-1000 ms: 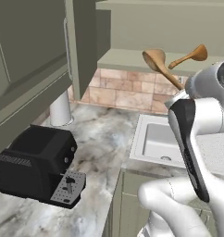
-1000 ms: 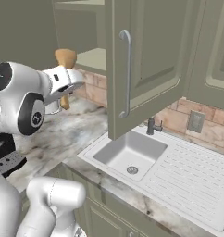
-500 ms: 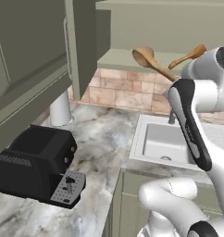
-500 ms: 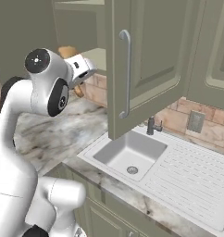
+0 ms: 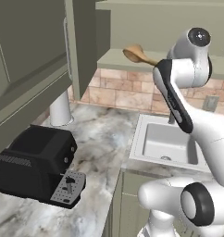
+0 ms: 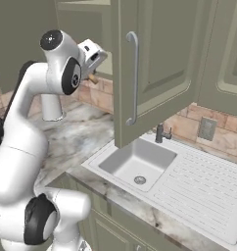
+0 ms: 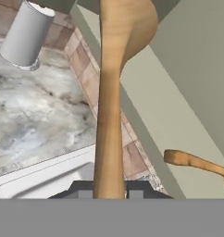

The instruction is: Organize the utensils by type. Pick up the wooden spoons from the counter and place them in the open cabinet. Then pick up the metallic utensils from the counter and place them in the open drawer.

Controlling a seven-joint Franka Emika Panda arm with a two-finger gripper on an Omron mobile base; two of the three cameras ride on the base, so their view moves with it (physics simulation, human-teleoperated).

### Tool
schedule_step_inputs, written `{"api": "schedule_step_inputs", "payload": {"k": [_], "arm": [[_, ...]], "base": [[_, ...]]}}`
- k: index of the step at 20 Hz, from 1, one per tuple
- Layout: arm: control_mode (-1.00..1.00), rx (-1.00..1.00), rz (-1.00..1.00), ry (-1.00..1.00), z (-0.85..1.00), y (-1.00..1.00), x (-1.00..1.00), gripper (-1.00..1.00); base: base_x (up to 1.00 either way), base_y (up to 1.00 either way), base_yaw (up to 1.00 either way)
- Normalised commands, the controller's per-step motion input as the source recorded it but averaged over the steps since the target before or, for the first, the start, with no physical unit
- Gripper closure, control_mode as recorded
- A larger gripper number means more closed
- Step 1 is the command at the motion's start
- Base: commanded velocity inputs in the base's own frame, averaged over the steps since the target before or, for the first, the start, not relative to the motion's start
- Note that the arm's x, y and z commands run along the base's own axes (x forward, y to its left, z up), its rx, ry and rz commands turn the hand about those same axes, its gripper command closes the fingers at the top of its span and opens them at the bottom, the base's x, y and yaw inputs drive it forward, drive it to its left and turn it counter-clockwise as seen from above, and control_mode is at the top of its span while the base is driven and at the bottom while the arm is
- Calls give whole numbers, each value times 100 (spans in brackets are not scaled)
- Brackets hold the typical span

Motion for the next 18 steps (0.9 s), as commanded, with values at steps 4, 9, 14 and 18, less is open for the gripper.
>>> {"api": "schedule_step_inputs", "payload": {"k": [4,9,14,18], "arm": [[-100,-18,0,-2,0,0,61,100],[-100,-15,0,-5,0,0,71,100],[-100,-8,0,-13,0,0,74,100],[-100,0,0,-18,-3,0,66,100]], "base": [[0,0,0],[0,0,0],[0,0,0],[0,0,0]]}}
